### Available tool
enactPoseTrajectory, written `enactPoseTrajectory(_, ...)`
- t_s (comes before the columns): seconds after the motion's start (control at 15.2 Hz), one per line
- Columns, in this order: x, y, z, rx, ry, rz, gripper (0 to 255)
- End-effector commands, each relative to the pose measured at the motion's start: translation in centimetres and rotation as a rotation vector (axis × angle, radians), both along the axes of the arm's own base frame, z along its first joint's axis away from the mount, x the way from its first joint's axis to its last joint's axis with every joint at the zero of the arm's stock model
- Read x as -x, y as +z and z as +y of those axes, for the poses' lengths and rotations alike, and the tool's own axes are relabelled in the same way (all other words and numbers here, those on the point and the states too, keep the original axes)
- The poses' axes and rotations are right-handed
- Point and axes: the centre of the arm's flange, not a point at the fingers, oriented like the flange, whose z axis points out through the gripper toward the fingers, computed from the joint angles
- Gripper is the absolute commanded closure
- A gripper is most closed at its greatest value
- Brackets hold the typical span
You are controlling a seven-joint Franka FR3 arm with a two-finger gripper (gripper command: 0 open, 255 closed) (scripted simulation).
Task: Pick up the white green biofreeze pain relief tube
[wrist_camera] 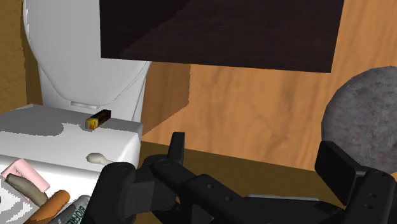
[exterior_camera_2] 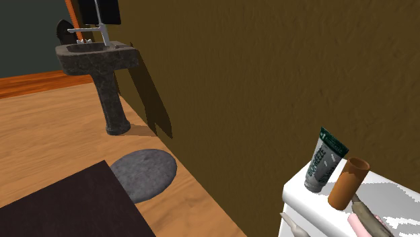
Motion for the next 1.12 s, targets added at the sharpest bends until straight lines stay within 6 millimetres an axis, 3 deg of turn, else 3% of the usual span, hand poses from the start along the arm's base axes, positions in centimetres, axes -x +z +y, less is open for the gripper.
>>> enactPoseTrajectory(0.0, 0.0, 0.0, 0.0, 0.0, 0.0, 0.0, 0)
enactPoseTrajectory(1.06, -11.0, -7.8, -16.5, -0.032, 0.211, 0.015, 0)
